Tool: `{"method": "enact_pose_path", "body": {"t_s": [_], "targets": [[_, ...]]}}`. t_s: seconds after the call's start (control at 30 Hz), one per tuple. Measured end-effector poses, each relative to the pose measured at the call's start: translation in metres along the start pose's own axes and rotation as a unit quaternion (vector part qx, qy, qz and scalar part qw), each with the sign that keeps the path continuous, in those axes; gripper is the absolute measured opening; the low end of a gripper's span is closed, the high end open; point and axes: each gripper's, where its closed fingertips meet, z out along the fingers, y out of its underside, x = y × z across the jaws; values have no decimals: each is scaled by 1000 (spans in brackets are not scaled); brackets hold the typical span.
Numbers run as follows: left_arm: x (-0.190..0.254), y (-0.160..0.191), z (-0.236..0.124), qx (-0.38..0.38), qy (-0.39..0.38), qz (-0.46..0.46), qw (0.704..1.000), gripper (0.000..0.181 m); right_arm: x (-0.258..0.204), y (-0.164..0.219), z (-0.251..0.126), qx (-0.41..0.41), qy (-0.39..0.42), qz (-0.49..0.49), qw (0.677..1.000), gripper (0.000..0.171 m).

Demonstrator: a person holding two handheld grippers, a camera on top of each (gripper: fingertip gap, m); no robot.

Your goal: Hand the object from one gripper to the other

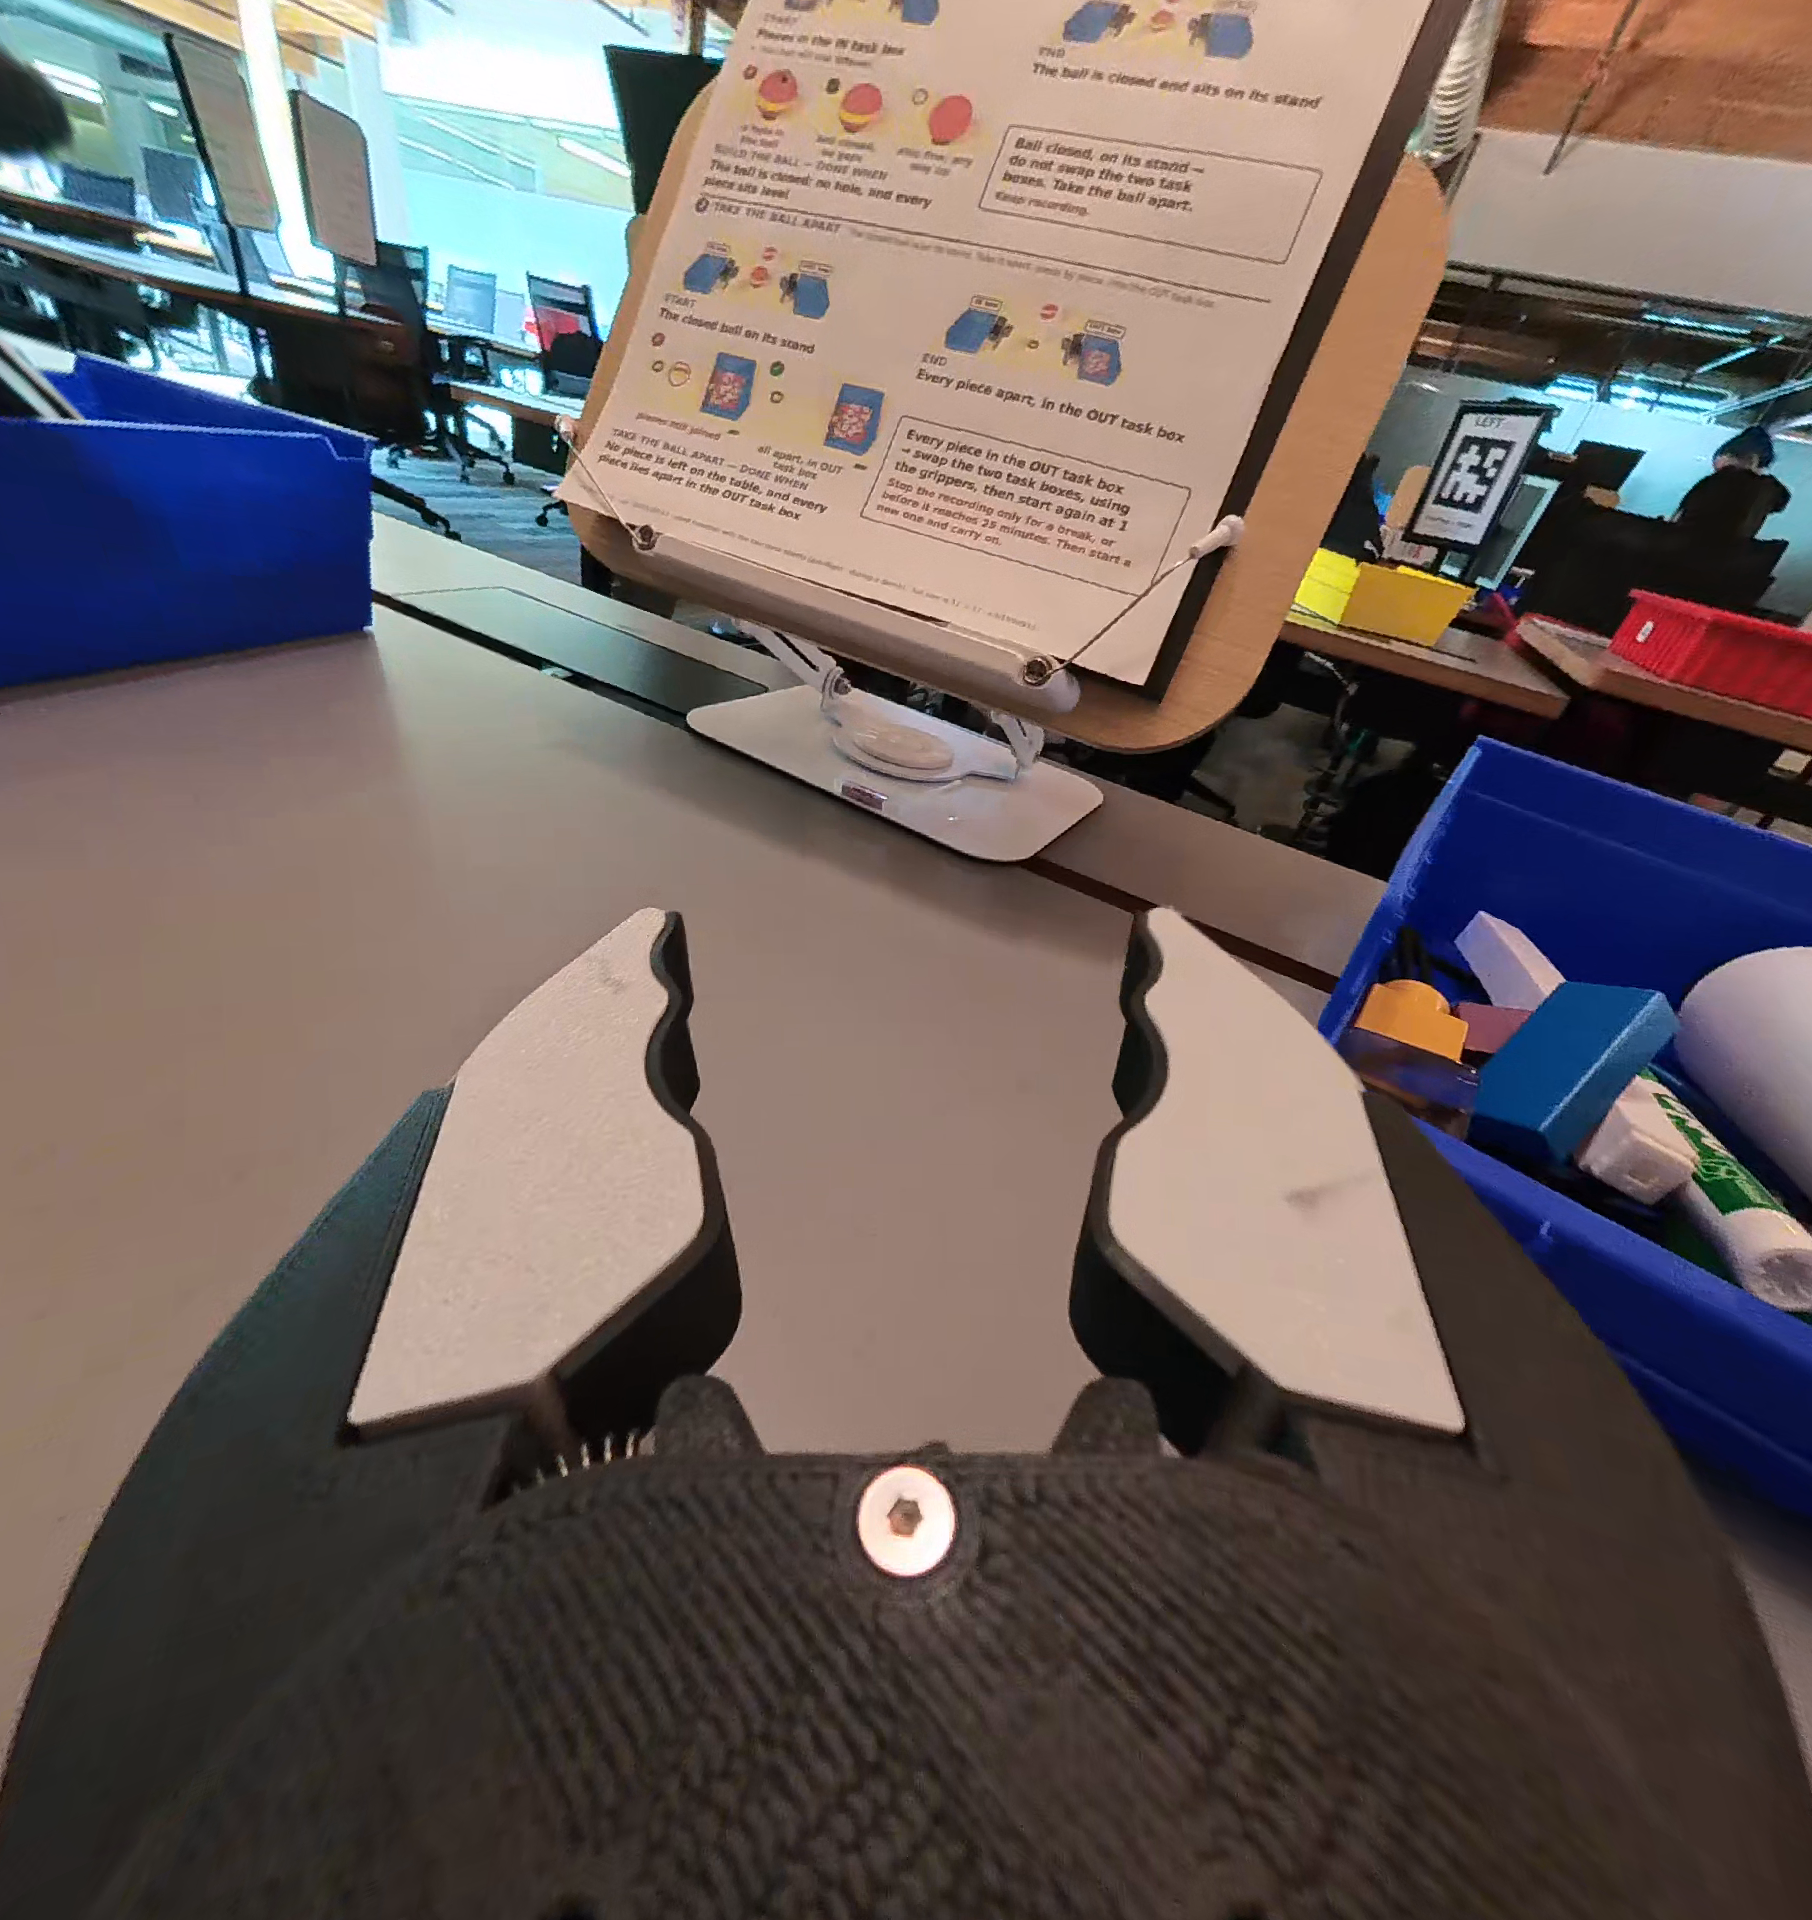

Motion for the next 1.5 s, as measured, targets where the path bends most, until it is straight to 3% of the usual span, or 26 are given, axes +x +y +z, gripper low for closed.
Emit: {"method": "enact_pose_path", "body": {"t_s": [0.03, 0.23, 0.3, 0.4, 0.47, 0.53, 0.63, 0.73, 0.87, 1.07, 1.2, 1.33, 1.47, 1.5], "targets": [[-2, 3, 7, -22, -8, -8, 1000, 57, 2, -1, -1, 3, 2, 6, 1000, 80], [-2, 9, 7, -19, -2, -24, 1000, 41, 10, -2, -3, 14, 3, 43, 999, 78], [-12, 3, -17, 32, -33, -21, 999, 36, 7, -3, -3, 16, -11, 42, 999, 77], [-11, -15, -82, 161, -45, -36, 985, 36, -3, -4, -3, 17, -35, 32, 999, 79], [14, -30, -137, 275, 17, -48, 960, 36, -21, -8, -2, 23, -84, 57, 995, 83], [65, -38, -188, 364, 140, -50, 920, 36, -48, -17, -1, 41, -155, 106, 981, 86], [164, -24, -230, 404, 346, 0, 847, 36, -96, -43, -9, 87, -284, 181, 938, 86], [258, 14, -223, 353, 489, 76, 794, 36, -138, -69, -25, 122, -389, 233, 883, 81], [331, 50, -177, 292, 548, 152, 769, 36, -170, -84, -41, 137, -460, 270, 835, 77], [368, 59, -151, 271, 551, 237, 753, 36, -176, -66, -35, 90, -458, 248, 849, 65], [376, 63, -138, 262, 522, 281, 762, 36, -180, -54, -31, 63, -451, 218, 863, 38], [376, 51, -143, 292, 525, 245, 761, 36, -175, -57, -31, 60, -459, 213, 861, 37], [370, 27, -153, 263, 592, 76, 758, 46, -147, -77, -37, 155, -421, 189, 873, 36], [369, 24, -158, 232, 630, 21, 741, 51, -139, -83, -41, 187, -408, 170, 877, 36]]}}
